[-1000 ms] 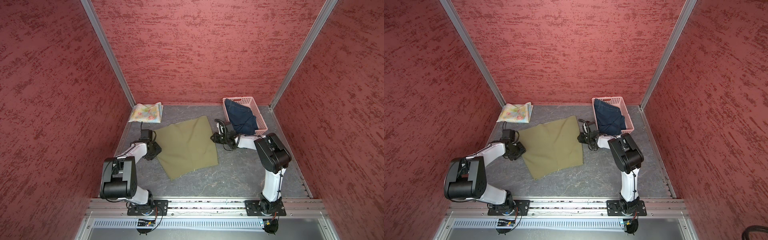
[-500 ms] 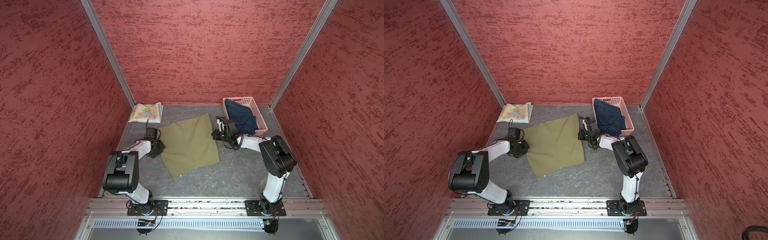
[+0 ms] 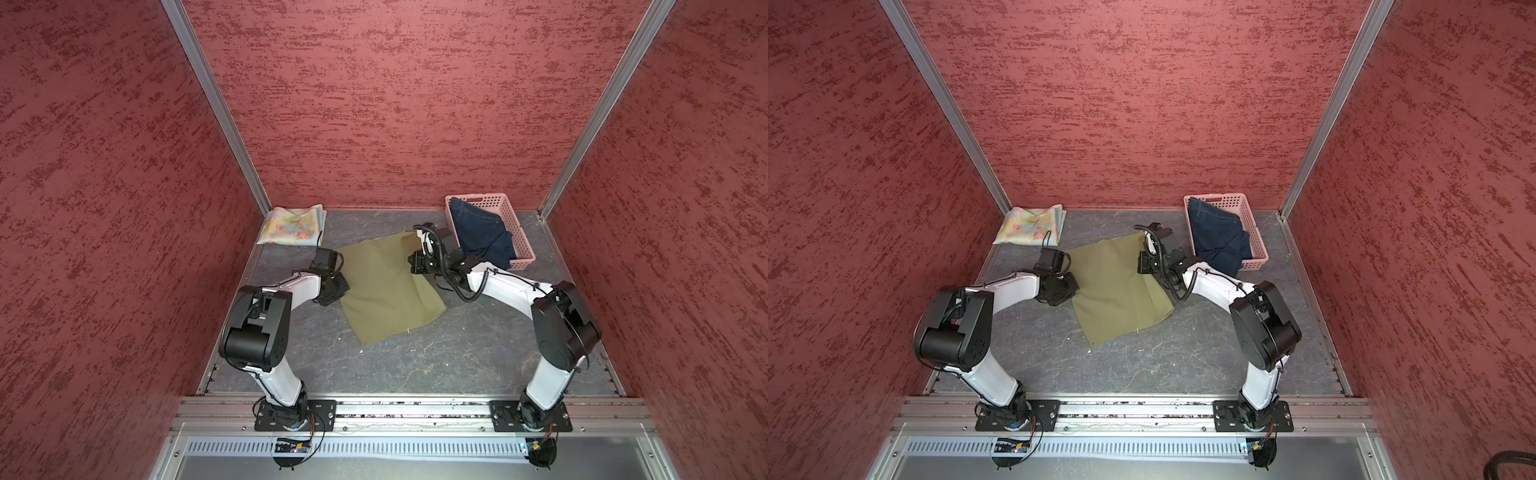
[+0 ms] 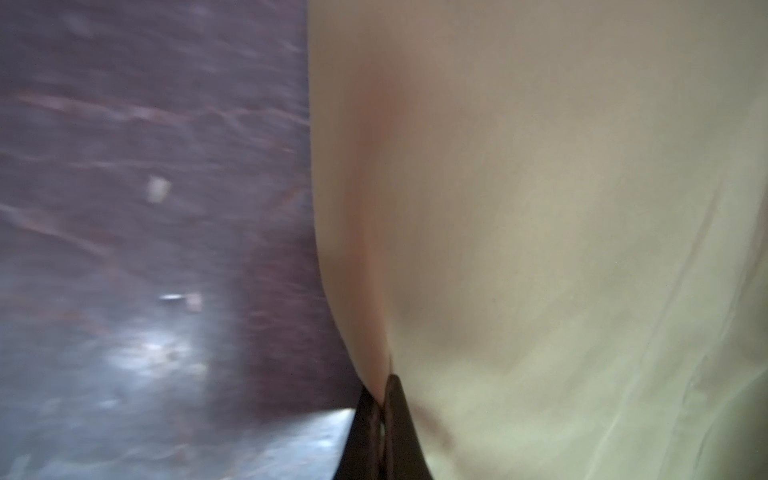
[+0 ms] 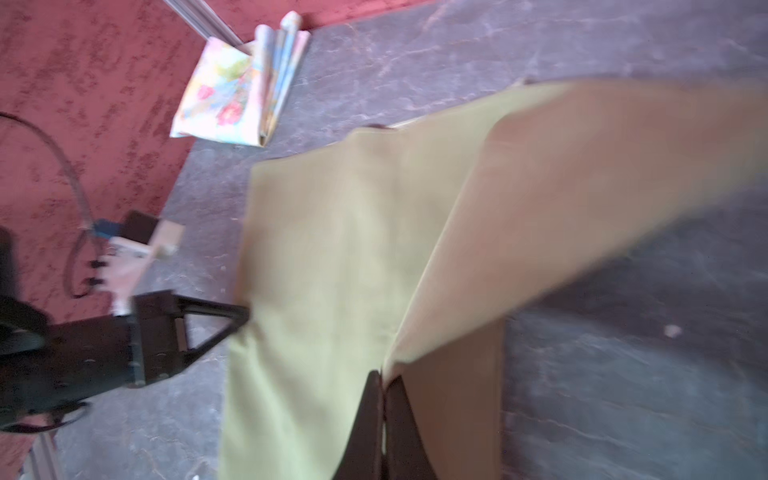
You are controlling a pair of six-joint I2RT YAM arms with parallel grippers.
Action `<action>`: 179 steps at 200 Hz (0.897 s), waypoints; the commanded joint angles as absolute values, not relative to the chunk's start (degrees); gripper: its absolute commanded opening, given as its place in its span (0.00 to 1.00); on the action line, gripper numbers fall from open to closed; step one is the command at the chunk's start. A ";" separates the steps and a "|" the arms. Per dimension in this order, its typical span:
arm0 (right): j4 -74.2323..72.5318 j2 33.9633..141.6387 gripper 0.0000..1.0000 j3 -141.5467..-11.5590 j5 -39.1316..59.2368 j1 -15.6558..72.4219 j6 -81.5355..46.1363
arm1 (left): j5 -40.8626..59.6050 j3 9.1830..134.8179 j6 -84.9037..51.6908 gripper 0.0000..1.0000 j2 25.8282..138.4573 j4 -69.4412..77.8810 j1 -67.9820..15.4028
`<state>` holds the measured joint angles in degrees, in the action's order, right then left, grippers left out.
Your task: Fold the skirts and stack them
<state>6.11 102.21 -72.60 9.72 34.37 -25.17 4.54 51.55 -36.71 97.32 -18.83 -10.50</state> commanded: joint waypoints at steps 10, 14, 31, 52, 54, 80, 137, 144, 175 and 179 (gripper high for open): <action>11.14 104.06 0.00 -78.50 8.03 37.73 -27.47 | 5.65 51.59 -38.82 0.02 99.06 -17.34 -12.45; 11.44 104.46 0.00 -79.19 8.27 38.11 -27.78 | 5.77 51.59 -38.92 0.02 99.05 -17.17 -12.56; 12.08 105.94 0.00 -81.29 8.69 39.98 -29.12 | 5.93 51.50 -39.04 0.02 99.02 -16.79 -12.99; 12.75 108.28 0.00 -83.44 8.79 42.45 -29.59 | 6.02 51.35 -39.04 0.02 99.01 -16.53 -13.10; 12.83 108.61 0.00 -83.57 8.79 42.69 -29.61 | 6.05 51.33 -39.03 0.02 99.04 -16.48 -13.10; 13.55 111.66 0.00 -85.10 9.26 45.06 -30.99 | 6.40 50.74 -39.05 0.01 98.53 -15.92 -12.92; 12.61 115.51 0.00 -87.33 9.57 47.99 -35.85 | 7.36 49.41 -39.29 0.01 97.61 -14.55 -12.41; 12.47 115.68 0.00 -87.46 9.41 48.09 -36.47 | 7.44 49.22 -39.38 0.01 97.41 -14.45 -12.30; 10.42 116.18 0.00 -87.23 9.40 48.16 -39.46 | 8.17 48.43 -39.42 0.01 96.60 -14.03 -11.78; 10.16 116.27 0.00 -87.32 9.55 48.16 -39.74 | 8.20 48.36 -39.30 0.01 96.64 -14.04 -11.67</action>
<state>12.49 115.52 -85.14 9.67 48.01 -35.92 7.31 49.67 -39.18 97.32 -13.63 -12.16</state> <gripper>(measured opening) 0.048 0.052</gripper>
